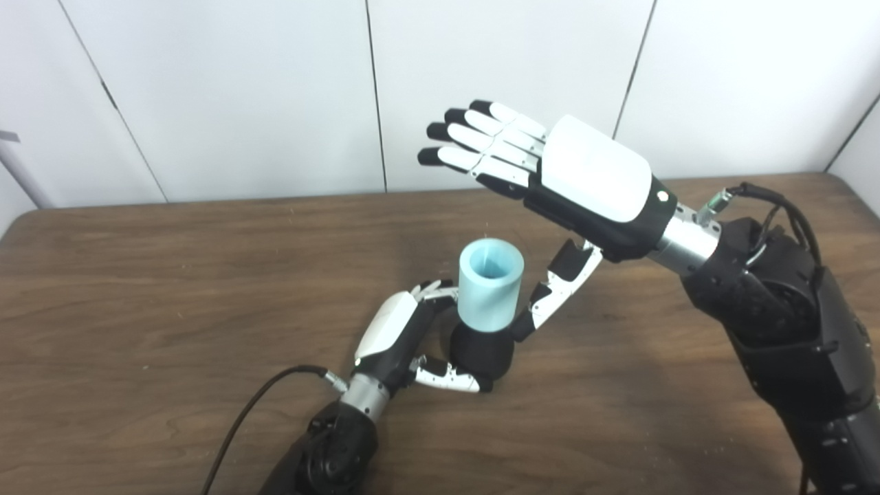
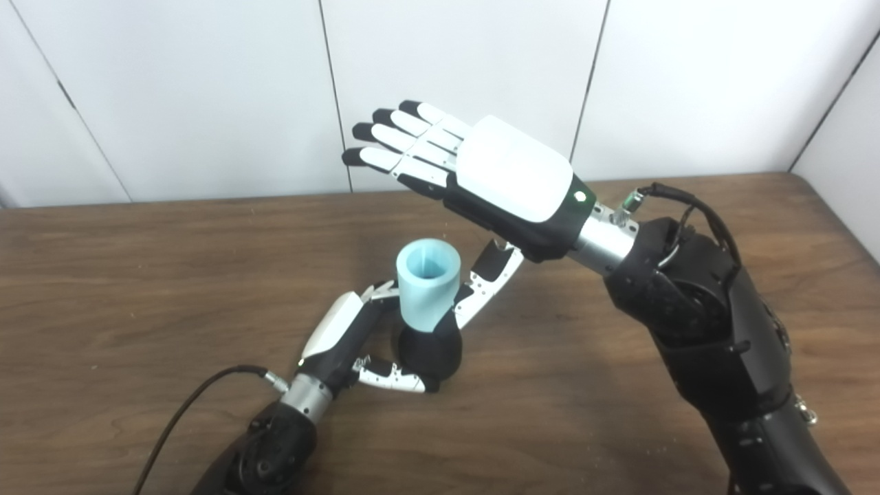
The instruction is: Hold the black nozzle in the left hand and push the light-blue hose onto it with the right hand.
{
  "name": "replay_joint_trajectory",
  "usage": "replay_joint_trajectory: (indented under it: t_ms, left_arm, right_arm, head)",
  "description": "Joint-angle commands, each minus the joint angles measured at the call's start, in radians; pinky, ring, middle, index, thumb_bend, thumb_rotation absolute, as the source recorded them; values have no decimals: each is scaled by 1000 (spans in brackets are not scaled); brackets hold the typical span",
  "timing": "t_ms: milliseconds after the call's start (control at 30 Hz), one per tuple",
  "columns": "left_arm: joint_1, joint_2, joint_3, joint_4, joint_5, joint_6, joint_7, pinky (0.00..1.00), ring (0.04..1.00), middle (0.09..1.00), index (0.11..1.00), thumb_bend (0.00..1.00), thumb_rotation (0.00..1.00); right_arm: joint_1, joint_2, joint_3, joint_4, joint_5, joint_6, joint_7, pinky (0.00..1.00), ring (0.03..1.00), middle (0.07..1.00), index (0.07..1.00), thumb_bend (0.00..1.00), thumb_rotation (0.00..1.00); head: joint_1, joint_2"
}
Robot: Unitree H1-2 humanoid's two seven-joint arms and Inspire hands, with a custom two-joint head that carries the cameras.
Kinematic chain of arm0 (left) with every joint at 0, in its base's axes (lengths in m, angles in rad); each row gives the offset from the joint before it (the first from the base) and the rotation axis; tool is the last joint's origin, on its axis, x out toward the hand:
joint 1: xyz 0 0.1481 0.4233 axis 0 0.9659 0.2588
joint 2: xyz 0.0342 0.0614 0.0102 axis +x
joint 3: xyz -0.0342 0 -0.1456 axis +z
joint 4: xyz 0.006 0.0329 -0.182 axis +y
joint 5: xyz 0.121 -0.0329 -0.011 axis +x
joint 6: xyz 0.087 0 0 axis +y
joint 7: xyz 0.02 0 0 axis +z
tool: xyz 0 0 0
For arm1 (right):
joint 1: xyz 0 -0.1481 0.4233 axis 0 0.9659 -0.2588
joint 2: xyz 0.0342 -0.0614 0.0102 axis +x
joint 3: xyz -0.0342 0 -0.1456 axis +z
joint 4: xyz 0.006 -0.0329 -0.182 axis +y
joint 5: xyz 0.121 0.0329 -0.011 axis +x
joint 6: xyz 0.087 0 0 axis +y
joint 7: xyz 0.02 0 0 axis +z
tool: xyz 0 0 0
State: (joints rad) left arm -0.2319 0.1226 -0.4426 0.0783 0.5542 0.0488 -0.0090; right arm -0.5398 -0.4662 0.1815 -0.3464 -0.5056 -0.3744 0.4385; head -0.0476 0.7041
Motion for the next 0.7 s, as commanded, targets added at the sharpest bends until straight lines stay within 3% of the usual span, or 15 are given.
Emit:
replay_joint_trajectory:
  t_ms: [0,200,300,400,667]
  left_arm:
    - [41,21,-12,35,40,38,-32,1000,939,805,485,521,73]
    - [39,20,-11,34,40,40,-33,1000,938,805,485,521,73]
    - [39,21,-11,33,39,42,-34,1000,938,805,485,521,73]
    - [40,20,-11,31,40,43,-34,1000,938,805,485,521,73]
    - [39,21,-9,30,39,44,-33,1000,938,805,485,521,73]
  right_arm:
    - [-33,-48,-1,-12,43,-26,18,1000,1000,1000,999,1000,563]
    - [-31,-85,23,-6,28,-61,48,1000,1000,1000,1000,1000,547]
    - [-27,-100,37,-1,36,-67,70,1000,1000,1000,1000,1000,637]
    - [-12,-100,49,5,81,-63,87,1000,1000,1000,1000,1000,662]
    - [-2,-114,77,16,168,-28,161,1000,1000,1000,1000,1000,621]
  head:
    - [2,3]
    - [4,5]
    - [4,5]
    - [6,5]
    - [4,6]
